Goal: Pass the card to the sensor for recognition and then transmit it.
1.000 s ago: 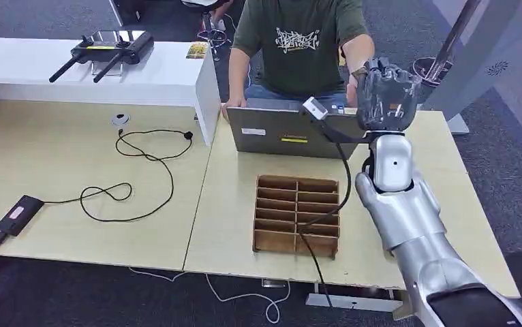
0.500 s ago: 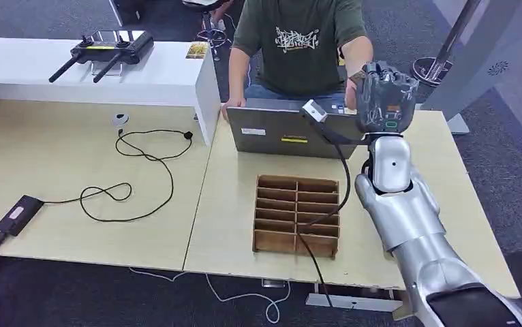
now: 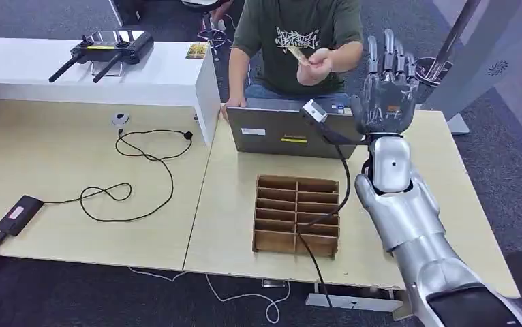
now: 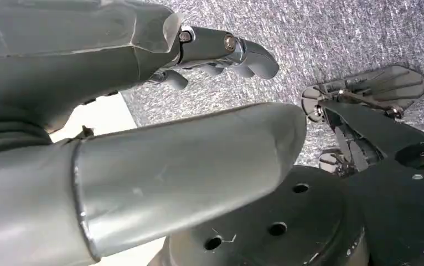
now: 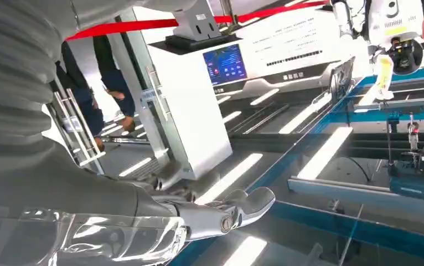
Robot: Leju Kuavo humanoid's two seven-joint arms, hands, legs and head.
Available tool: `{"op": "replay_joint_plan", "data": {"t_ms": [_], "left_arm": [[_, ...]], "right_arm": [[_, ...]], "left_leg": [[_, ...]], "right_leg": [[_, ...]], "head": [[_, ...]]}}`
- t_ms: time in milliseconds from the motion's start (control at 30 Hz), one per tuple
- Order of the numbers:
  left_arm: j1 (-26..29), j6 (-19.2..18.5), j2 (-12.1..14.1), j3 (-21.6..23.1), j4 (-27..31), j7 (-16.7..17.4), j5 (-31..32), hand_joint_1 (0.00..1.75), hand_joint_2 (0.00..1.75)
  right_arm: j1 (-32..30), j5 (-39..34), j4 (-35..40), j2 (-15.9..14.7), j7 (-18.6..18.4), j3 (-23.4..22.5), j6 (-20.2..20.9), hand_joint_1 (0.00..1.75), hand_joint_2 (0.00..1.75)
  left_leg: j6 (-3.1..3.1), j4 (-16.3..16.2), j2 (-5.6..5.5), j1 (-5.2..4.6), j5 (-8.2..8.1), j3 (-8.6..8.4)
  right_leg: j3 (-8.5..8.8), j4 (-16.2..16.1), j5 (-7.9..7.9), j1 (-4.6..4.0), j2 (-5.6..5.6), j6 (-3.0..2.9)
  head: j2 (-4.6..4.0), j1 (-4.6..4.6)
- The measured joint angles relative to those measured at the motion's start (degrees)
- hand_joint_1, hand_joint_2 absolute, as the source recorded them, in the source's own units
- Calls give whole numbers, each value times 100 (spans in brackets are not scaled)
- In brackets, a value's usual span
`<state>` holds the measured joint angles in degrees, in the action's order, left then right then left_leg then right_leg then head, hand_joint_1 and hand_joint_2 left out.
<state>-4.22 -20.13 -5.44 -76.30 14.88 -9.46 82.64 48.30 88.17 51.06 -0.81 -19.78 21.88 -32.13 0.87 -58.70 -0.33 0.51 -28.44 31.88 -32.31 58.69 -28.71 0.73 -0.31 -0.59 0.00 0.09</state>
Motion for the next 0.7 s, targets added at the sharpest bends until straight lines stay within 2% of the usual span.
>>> {"op": "replay_joint_plan", "data": {"t_ms": [700], "left_arm": [[1,0,0,2,-2,-4,-9,0,0]], "right_arm": [[0,0,-11,0,28,-2,-17,0,175]], "left_leg": [[0,0,0,0,0,0]], "right_leg": [[0,0,0,0,0,0]], "head": [[0,2]]}}
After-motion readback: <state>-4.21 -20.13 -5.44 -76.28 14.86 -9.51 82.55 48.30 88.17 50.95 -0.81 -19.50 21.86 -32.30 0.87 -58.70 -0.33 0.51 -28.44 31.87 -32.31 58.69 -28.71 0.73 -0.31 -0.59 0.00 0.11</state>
